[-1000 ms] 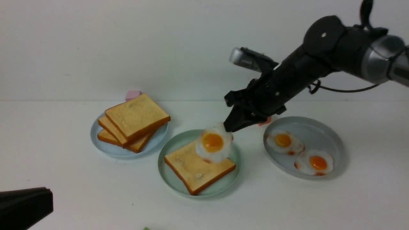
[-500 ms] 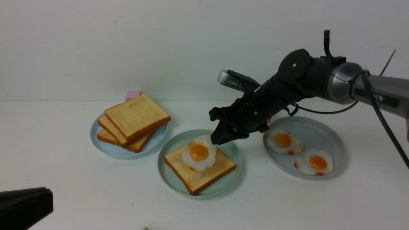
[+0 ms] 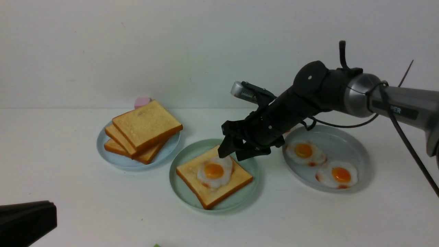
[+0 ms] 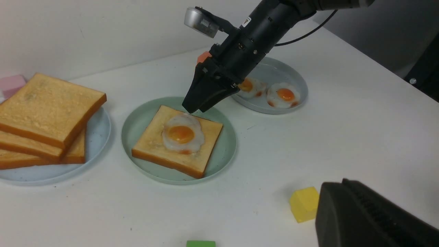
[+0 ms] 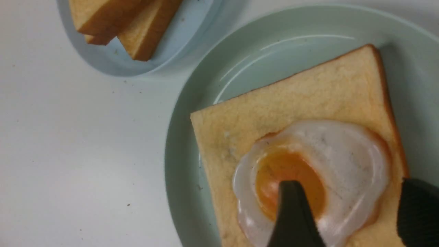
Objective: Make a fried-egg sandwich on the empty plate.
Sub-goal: Use the right arm to place the fried egg on the slice of bread in the middle, then use the left arm to grab a slice of bread
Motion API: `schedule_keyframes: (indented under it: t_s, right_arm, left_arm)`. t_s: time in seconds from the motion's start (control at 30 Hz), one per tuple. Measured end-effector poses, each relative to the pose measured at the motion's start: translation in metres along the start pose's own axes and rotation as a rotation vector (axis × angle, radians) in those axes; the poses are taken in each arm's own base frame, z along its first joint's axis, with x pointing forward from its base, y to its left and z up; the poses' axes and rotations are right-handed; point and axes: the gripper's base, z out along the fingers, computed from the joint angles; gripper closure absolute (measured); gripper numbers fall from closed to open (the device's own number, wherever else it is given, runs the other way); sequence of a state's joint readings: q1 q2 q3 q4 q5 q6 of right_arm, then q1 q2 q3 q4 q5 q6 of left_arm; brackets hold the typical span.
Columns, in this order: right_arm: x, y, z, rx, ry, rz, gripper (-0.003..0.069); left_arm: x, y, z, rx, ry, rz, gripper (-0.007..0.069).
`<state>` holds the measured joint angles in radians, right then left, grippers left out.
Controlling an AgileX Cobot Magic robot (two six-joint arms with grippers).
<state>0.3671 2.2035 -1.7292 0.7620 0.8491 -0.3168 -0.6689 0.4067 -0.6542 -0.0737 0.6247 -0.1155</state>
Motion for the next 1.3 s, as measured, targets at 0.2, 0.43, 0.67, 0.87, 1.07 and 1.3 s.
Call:
schedule_keyframes:
  t_s: [0.2, 0.43, 0.67, 0.87, 1.07, 1.3]
  right_arm:
    - [0.003, 0.032, -0.065, 0.089, 0.036, -0.149, 0.0260]
    - [0.047, 0.071, -0.172, 0.261, 0.063, -0.228, 0.0555]
    - [0.108, 0.087, -0.230, 0.293, -0.032, -0.225, 0.0666]
    - [0.166, 0.094, -0.265, 0.285, -0.102, -0.250, 0.0653]
    - [0.204, 0.103, -0.294, 0.273, -0.221, -0.348, 0.0652]
    - [0.218, 0.108, -0.308, 0.262, -0.303, -0.383, 0.0652]
  left_arm:
    - [0.002, 0.002, 0.019, -0.020, 0.079, -0.041, 0.0622]
    - [0.000, 0.012, 0.103, -0.134, 0.346, -0.095, 0.0638]
    - [-0.025, 0.053, 0.178, -0.260, 0.524, -0.091, 0.0638]
    - [-0.039, 0.117, 0.230, -0.282, 0.582, -0.110, 0.0638]
    - [-0.030, 0.148, 0.277, -0.281, 0.642, -0.067, 0.0638]
    - [-0.027, 0.172, 0.311, -0.308, 0.662, 0.140, 0.0594]
